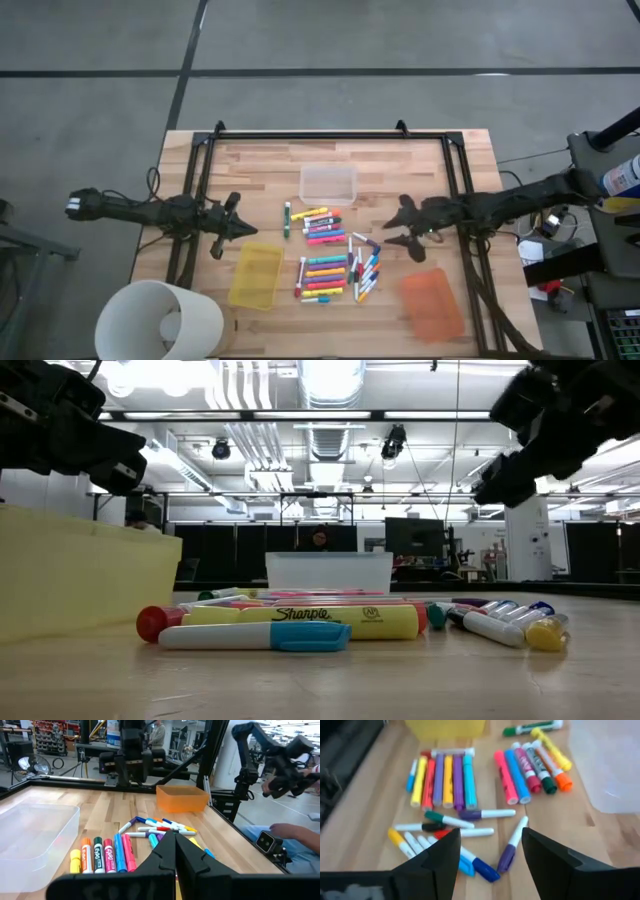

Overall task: Pick & Place Markers
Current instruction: Put the top small dark blue highlighter pen into the orange bin

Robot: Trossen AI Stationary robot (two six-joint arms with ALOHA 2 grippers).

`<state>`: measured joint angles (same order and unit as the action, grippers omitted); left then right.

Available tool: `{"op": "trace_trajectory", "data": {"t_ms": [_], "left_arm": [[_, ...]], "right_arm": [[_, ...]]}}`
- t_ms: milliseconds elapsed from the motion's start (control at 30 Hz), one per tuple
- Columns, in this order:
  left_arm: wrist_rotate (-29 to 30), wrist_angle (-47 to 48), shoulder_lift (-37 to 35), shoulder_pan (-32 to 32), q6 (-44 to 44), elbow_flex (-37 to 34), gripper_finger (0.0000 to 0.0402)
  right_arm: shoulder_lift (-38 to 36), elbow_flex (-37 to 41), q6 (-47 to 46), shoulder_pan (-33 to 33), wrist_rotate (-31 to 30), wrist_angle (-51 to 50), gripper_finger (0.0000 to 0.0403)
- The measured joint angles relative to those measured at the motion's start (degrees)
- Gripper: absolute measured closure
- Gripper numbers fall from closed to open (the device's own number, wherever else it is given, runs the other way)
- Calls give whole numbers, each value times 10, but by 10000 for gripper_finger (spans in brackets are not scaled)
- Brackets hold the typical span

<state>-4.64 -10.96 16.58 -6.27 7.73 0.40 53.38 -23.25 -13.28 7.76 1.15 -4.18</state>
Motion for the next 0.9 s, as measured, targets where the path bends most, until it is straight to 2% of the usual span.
{"op": "trace_trajectory", "data": {"t_ms": [400, 633, 900], "left_arm": [[0, 5, 0, 0, 0, 0, 401], [0, 5, 0, 0, 0, 0, 401], [0, 8, 1, 0, 0, 0, 401]], "right_arm": [[236, -198, 121, 15, 1, -207, 220], [337, -245, 189, 25, 2, -252, 230], [416, -287, 240, 55, 2, -285, 246]]}}
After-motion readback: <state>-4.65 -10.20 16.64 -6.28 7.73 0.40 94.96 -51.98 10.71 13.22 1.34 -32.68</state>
